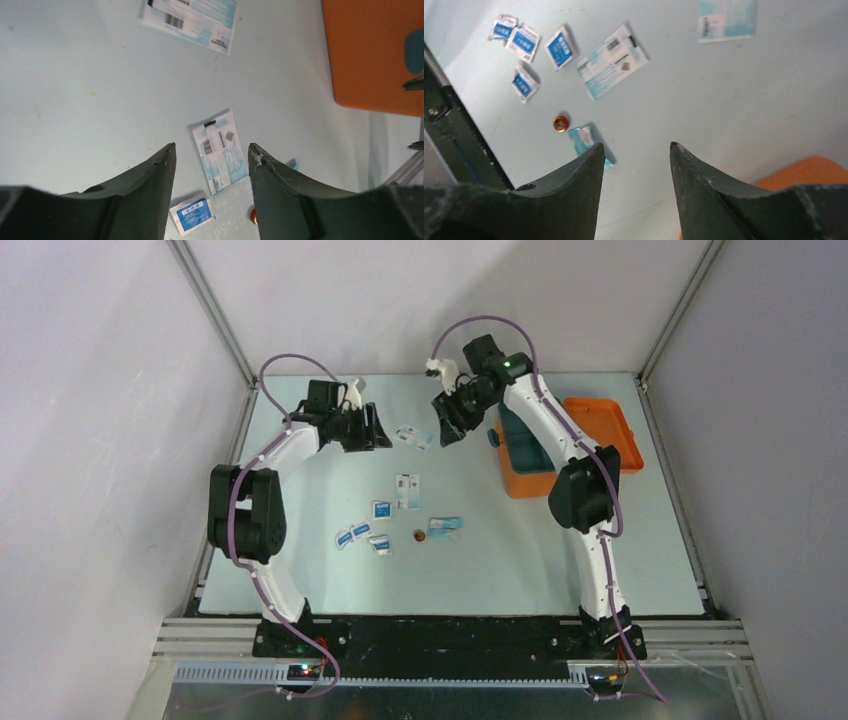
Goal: Organize the medicine kit
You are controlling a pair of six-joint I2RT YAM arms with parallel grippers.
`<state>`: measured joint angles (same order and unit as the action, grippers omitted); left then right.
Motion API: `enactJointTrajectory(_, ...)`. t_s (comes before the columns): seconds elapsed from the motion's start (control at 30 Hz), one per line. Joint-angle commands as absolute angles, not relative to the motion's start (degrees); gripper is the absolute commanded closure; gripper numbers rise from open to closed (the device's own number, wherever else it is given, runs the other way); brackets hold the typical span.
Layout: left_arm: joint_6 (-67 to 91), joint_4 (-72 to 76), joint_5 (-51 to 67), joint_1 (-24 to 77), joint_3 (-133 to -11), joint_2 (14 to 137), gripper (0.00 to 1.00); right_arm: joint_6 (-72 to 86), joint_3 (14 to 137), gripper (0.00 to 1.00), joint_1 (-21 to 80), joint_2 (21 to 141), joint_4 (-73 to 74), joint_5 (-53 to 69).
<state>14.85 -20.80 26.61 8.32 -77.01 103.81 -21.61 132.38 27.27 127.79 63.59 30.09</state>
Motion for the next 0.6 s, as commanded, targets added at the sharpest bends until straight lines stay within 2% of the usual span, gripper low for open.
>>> enactJointTrajectory(0.0,10.3,-20.1,32.8,8.4,-77.4,103.3,0.45,-21.4,130.2,0.45,29.1,128.0,65.6,34.7)
enactJointTrajectory(0.37,8.7,-22.2,31.4,12.3,-78.0,113.0,0.48,-10.4,119.8,0.44,30.1,128.1,61.3,39.6)
enactJointTrajectory(0.57,9.7,-22.4,33.2,13.4,-76.9,116.9,0.48,-1.7,115.8,0.35,30.4,129.8,57.0,47.0)
